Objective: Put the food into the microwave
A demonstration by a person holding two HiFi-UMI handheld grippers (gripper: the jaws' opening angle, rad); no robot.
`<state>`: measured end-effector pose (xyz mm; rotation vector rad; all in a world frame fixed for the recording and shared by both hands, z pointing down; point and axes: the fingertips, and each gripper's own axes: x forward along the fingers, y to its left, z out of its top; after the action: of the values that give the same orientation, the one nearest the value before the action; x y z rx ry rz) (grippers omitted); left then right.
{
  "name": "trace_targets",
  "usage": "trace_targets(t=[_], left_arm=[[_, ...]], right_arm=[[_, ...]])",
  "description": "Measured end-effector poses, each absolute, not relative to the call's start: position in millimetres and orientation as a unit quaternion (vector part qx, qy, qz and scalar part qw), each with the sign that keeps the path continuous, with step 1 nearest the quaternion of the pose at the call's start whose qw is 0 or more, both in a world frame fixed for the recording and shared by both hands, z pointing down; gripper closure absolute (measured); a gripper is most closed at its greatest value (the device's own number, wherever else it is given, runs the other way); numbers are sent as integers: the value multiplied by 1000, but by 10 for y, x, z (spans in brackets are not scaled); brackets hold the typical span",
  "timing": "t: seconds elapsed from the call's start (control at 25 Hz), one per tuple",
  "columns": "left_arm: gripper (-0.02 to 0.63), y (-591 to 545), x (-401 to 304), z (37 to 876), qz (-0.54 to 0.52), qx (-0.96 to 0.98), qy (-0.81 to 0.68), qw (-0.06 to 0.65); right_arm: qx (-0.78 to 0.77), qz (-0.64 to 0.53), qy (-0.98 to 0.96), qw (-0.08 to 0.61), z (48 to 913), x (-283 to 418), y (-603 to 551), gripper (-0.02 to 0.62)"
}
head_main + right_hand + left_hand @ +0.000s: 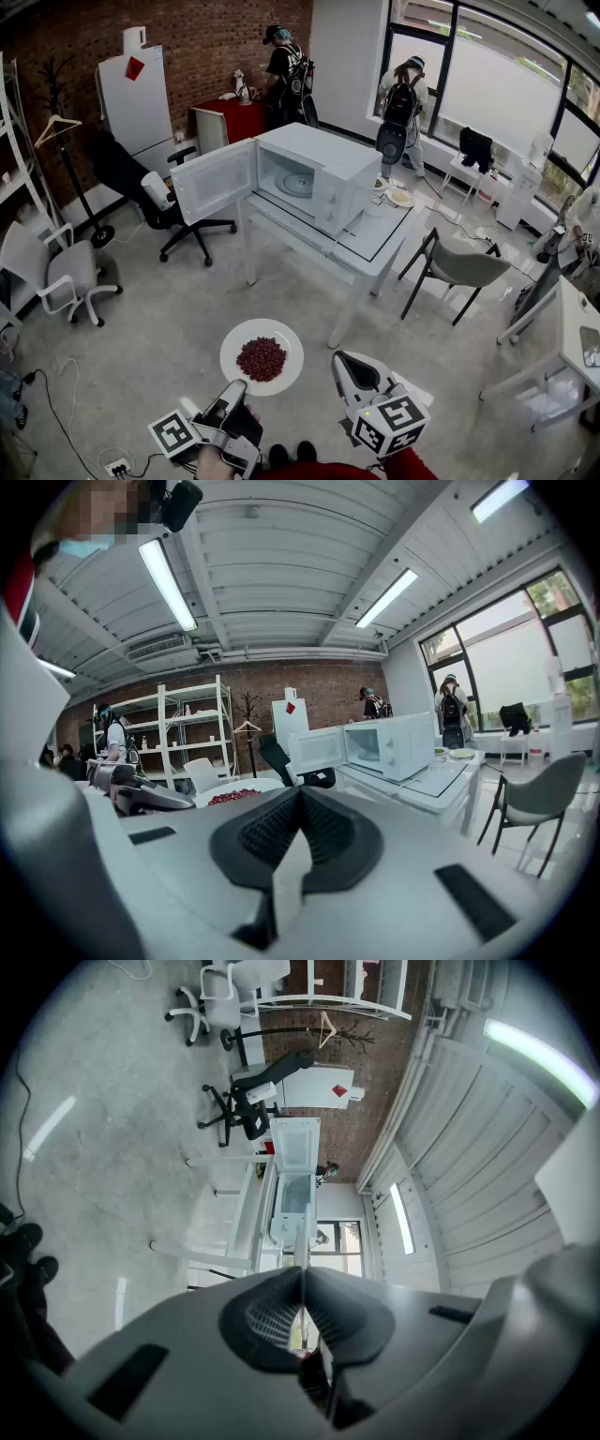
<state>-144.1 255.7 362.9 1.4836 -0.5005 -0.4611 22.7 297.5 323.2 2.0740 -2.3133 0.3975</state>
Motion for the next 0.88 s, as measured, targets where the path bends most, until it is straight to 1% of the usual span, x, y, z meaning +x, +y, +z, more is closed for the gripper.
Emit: trace_targets(t=[0.88], left_arm=[[584, 2590, -1469, 3662, -210, 655, -231, 688]], right_arm=[[649, 135, -749, 5, 3258, 170, 3011, 581]])
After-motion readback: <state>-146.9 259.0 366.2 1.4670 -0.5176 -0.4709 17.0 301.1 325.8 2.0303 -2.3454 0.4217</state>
